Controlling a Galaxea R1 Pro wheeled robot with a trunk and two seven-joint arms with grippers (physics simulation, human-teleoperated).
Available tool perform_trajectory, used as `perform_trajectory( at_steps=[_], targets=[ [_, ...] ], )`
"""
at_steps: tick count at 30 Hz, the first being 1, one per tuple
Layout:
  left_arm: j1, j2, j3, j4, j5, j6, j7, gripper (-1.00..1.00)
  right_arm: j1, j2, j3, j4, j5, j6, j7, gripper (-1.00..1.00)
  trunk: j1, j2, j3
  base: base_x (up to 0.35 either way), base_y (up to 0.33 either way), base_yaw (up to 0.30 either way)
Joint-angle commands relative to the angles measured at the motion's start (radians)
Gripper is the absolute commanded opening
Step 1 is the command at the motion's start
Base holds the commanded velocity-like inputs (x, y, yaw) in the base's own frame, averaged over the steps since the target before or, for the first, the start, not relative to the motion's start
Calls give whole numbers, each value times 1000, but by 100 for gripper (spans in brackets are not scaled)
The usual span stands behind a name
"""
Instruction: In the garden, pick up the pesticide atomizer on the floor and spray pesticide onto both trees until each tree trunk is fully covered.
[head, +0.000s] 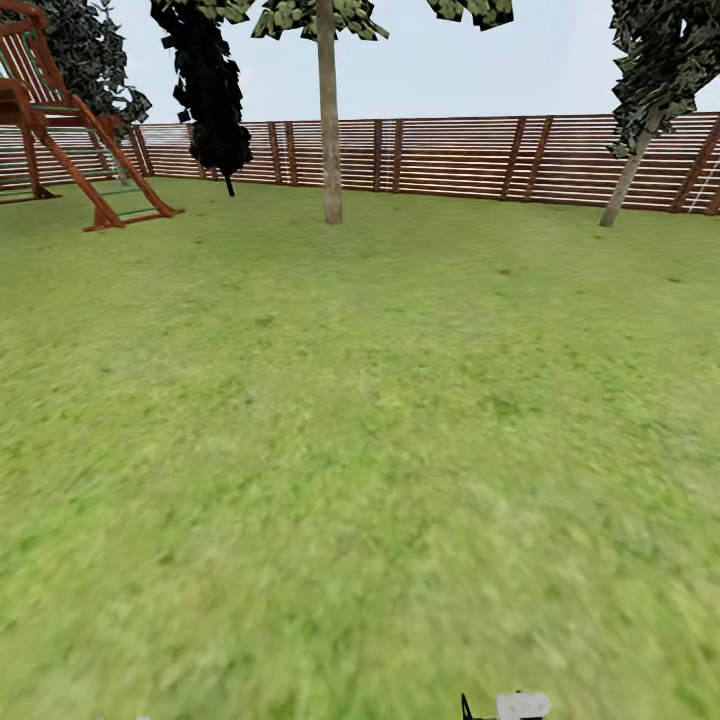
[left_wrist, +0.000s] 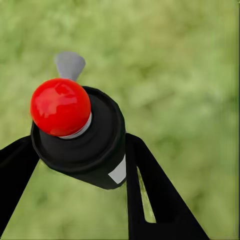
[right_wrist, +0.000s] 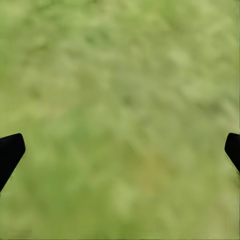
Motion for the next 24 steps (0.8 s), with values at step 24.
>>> perform_trajectory(
  at_steps=[24],
  targets=[
    [0, 0, 0, 0, 0, 0, 0, -100, 0, 0, 0, 1, 0, 0, 0, 100, 0, 0, 0, 338, 0, 0]
  ],
)
